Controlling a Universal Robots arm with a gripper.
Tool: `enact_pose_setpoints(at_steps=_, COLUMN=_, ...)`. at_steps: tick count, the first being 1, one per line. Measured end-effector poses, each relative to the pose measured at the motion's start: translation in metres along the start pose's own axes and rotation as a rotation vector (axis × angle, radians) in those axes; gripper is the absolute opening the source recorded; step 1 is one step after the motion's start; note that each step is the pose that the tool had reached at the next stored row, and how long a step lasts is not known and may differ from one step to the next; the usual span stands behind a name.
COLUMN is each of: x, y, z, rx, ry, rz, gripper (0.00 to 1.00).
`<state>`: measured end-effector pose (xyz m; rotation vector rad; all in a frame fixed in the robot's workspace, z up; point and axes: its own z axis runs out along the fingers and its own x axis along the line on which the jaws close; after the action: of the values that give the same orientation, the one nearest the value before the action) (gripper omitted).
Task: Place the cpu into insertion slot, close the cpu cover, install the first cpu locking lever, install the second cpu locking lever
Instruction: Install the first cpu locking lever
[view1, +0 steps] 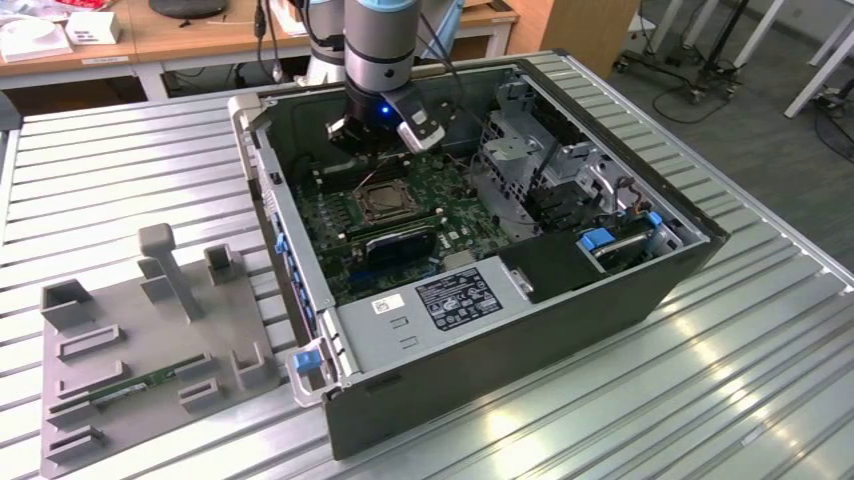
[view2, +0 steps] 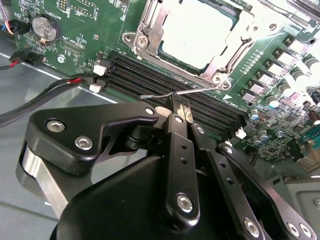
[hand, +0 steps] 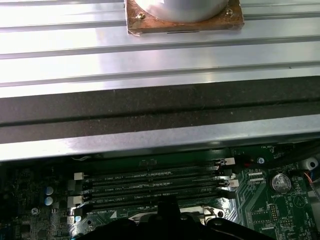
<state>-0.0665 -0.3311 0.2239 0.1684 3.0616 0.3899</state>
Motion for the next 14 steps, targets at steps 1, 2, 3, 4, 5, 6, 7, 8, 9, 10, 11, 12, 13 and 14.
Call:
enact_pose_setpoints(at_steps=1, x=0.0000, y=0.0000, z=0.0000, rx=0.0000, ry=0.0000, rz=0.000, gripper=0.11)
enact_pose_setpoints(at_steps=2, x=0.0000, y=0.0000, z=0.0000, rx=-0.0001, ry=0.0000, rz=0.000, gripper=0.11)
enact_pose_setpoints(at_steps=3, x=0.0000, y=0.0000, z=0.0001, rx=-0.0001, ry=0.0000, rz=0.000, gripper=0.11)
enact_pose_setpoints(at_steps=4, x=0.0000, y=0.0000, z=0.0001, rx=-0.0006, ry=0.0000, rz=0.000, gripper=0.11)
enact_pose_setpoints(at_steps=5, x=0.0000, y=-0.0001, z=0.0004, rx=-0.0020, ry=0.0000, rz=0.000, gripper=0.11)
enact_pose_setpoints(at_steps=6, x=0.0000, y=-0.0002, z=0.0008, rx=-0.0030, ry=0.0000, rz=0.000, gripper=0.11)
enact_pose_setpoints(at_steps=7, x=0.0000, y=-0.0003, z=0.0013, rx=-0.0037, ry=0.0002, rz=0.000, gripper=0.11)
enact_pose_setpoints(at_steps=8, x=0.0000, y=-0.0004, z=0.0019, rx=-0.0042, ry=0.0003, rz=0.000, gripper=0.11)
enact_pose_setpoints(at_steps=9, x=0.0000, y=-0.0006, z=0.0024, rx=-0.0045, ry=0.0004, rz=0.000, gripper=0.11)
enact_pose_setpoints(at_steps=10, x=-0.0001, y=-0.0007, z=0.0030, rx=-0.0049, ry=0.0004, rz=0.000, gripper=0.11)
enact_pose_setpoints(at_steps=11, x=-0.0003, y=-0.0008, z=0.0033, rx=-0.0049, ry=0.0005, rz=0.000, gripper=0.11)
enact_pose_setpoints(at_steps=12, x=-0.0004, y=-0.0009, z=0.0036, rx=-0.0048, ry=0.0005, rz=0.000, gripper=0.11)
enact_pose_setpoints(at_steps=13, x=-0.0006, y=-0.0009, z=0.0039, rx=-0.0047, ry=0.0005, rz=0.000, gripper=0.11)
enact_pose_setpoints(at_steps=14, x=-0.0008, y=-0.0010, z=0.0041, rx=-0.0047, ry=0.0005, rz=0.000, gripper=0.11)
